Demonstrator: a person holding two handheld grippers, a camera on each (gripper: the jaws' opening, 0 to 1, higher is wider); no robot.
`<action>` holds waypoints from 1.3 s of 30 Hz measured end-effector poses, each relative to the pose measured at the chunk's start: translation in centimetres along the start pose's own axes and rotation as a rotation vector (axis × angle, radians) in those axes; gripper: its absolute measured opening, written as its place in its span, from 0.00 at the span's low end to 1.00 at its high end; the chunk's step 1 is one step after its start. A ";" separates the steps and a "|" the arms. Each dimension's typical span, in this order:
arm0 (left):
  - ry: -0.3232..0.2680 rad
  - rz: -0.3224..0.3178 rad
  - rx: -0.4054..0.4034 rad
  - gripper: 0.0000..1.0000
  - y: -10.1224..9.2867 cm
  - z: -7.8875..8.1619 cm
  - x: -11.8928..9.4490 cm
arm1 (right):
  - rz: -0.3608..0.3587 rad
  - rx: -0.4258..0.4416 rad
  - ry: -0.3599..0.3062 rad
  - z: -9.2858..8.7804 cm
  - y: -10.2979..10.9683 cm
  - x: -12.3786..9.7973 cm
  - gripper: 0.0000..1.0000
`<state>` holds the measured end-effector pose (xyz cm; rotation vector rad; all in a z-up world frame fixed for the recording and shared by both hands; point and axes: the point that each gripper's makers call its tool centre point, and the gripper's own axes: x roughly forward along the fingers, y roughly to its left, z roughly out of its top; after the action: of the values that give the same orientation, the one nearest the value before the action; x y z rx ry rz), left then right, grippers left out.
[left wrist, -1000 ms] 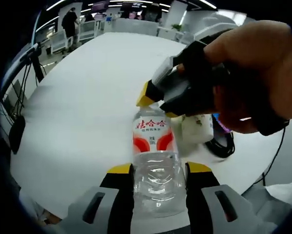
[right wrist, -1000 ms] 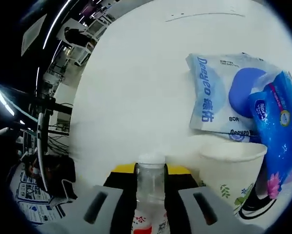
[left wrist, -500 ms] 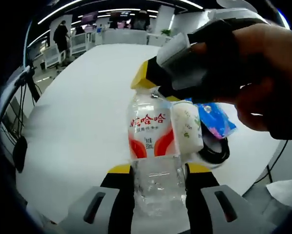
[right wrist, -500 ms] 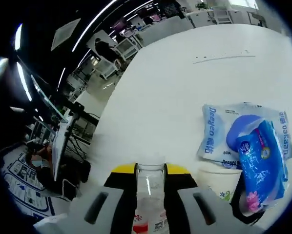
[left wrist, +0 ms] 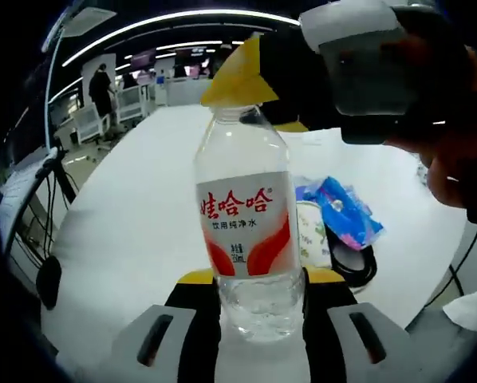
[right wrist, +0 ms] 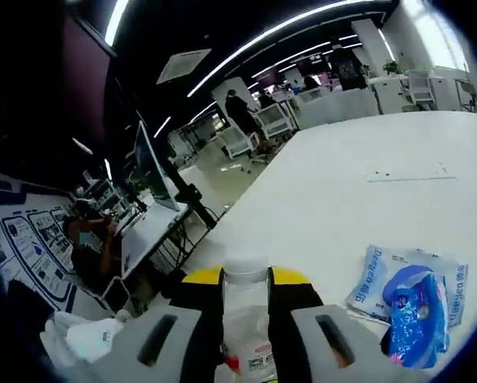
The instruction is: Arrange the tabletop items into an orderly group along one side of the table until the central work area is clear of visible clutter.
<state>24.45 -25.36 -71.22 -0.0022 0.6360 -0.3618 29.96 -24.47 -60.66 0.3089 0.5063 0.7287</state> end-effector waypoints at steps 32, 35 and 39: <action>-0.224 -0.153 0.128 0.35 -0.6 4.6 -3.0 | 0.462 -0.499 -0.132 3.8 7.6 -3.0 0.23; -0.226 -0.140 0.128 0.35 -0.5 4.6 -2.8 | 0.463 -0.474 -0.124 3.9 7.4 -2.9 0.23; -0.230 -0.126 0.144 0.36 -0.2 4.6 -2.2 | 0.472 -0.461 -0.111 3.8 6.9 -2.7 0.22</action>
<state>25.39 -25.33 -66.18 0.0533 0.3824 -0.5206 26.50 -21.85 -53.61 0.0314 0.1457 1.2517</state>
